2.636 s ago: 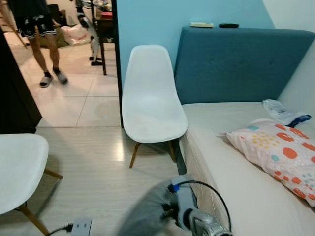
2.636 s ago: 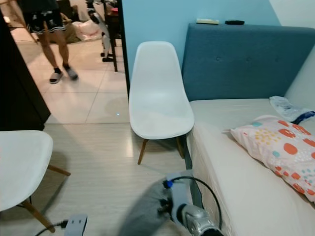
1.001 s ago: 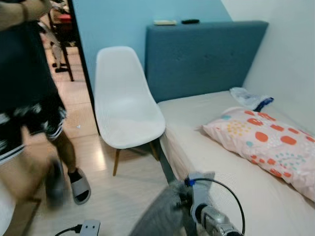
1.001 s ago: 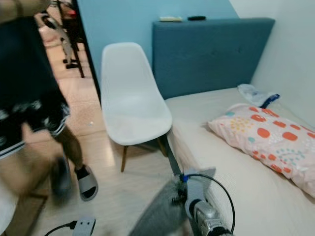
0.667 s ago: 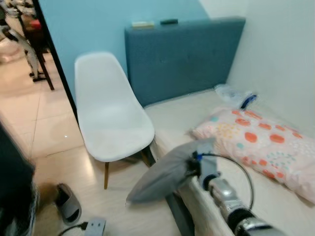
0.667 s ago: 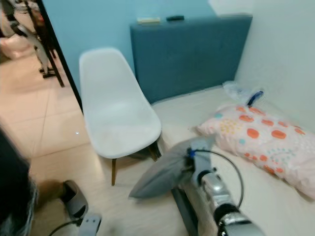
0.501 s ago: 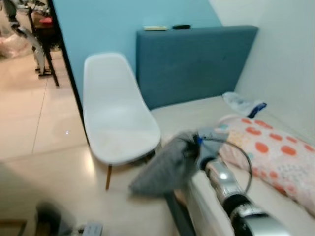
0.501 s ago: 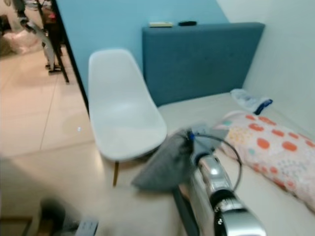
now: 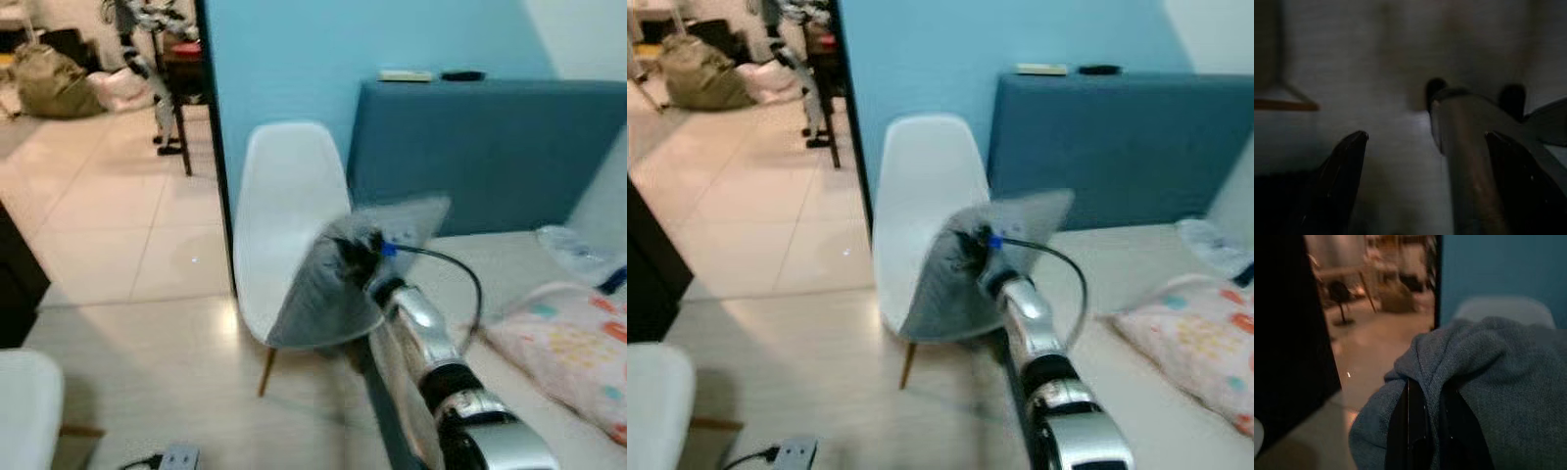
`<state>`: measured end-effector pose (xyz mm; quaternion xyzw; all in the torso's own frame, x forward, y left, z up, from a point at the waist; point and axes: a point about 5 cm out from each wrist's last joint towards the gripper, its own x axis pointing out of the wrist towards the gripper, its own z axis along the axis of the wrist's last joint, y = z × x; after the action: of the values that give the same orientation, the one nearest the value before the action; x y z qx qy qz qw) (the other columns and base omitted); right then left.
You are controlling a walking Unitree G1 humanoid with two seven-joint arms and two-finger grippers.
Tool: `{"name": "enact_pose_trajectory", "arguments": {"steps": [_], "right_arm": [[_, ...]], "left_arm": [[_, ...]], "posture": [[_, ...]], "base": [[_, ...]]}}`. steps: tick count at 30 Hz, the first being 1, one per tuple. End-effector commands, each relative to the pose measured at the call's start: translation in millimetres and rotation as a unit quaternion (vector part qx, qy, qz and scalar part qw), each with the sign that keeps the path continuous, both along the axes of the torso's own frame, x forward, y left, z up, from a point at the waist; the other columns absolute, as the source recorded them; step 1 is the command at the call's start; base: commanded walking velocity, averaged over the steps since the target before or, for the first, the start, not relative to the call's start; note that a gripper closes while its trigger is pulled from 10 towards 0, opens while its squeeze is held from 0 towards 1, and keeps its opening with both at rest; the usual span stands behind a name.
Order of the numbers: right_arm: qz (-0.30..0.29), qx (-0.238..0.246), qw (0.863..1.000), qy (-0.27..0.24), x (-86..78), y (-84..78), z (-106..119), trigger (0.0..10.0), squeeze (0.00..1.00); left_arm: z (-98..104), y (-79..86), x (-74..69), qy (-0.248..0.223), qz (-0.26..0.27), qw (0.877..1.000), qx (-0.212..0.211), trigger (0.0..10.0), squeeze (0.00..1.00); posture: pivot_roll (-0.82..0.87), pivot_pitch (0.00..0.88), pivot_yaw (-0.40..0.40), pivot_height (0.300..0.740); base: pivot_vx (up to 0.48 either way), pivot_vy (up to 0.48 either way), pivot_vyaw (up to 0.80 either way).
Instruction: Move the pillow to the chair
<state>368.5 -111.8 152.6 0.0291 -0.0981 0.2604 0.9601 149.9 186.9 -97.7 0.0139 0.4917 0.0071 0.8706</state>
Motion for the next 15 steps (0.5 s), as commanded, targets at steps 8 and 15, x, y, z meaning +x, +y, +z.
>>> {"name": "enact_pose_trajectory", "arguments": {"steps": [8,15], "right_arm": [[0.031,0.022,0.998,-0.040,1.2,3.8,21,10.0,0.00],[-0.014,-0.031,0.999,0.026,7.7,5.1,3,10.0,0.00]], "left_arm": [[-2,-8.0,-3.2,0.010,-0.012,1.000,-0.009,10.0,0.00],[-2,-9.9,-3.0,0.010,-0.011,1.000,-0.011,10.0,0.00]], "posture": [[0.01,0.000,-0.058,0.740],[0.02,0.000,-0.061,0.740]], "base": [[0.355,0.000,0.00],[0.357,0.000,0.00]]}}
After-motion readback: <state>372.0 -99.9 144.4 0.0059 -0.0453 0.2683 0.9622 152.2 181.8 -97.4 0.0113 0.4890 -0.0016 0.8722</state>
